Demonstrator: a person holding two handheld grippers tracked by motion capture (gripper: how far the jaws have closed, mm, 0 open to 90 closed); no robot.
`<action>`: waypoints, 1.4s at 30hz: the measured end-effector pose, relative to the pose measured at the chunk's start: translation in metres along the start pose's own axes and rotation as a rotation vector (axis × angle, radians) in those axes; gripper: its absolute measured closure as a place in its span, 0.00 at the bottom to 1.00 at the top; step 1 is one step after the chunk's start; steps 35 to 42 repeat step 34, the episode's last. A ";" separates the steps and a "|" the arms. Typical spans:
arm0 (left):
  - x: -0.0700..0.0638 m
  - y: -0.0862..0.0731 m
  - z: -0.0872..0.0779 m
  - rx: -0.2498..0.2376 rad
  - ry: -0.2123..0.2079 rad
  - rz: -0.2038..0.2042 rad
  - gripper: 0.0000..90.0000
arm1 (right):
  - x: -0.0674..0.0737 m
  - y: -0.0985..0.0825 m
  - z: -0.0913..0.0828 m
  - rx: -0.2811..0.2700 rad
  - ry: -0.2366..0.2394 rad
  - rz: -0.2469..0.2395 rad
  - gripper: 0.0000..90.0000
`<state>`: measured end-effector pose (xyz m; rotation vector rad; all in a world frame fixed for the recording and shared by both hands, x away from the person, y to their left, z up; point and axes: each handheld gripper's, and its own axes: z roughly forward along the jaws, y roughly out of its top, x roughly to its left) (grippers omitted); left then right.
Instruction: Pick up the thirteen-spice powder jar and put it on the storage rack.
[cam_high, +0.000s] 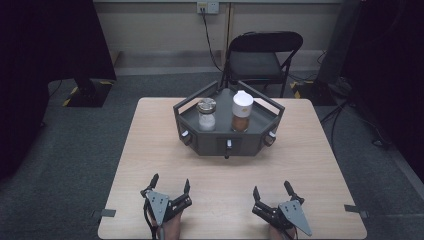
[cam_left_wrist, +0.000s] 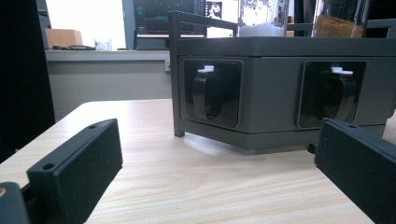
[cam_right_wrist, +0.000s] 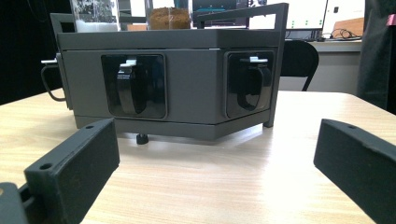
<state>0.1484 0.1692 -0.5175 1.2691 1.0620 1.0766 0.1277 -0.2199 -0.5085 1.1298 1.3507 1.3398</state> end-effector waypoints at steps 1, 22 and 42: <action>0.000 0.000 0.000 0.000 0.000 0.000 0.00 | 0.000 -0.001 -0.001 -0.006 -0.001 -0.002 0.00; 0.000 0.000 0.000 0.000 0.000 0.000 0.00 | 0.002 -0.007 -0.004 -0.040 -0.002 -0.018 0.00; 0.000 0.000 0.000 0.000 -0.002 0.000 0.00 | 0.001 -0.007 -0.004 -0.041 0.003 -0.019 0.00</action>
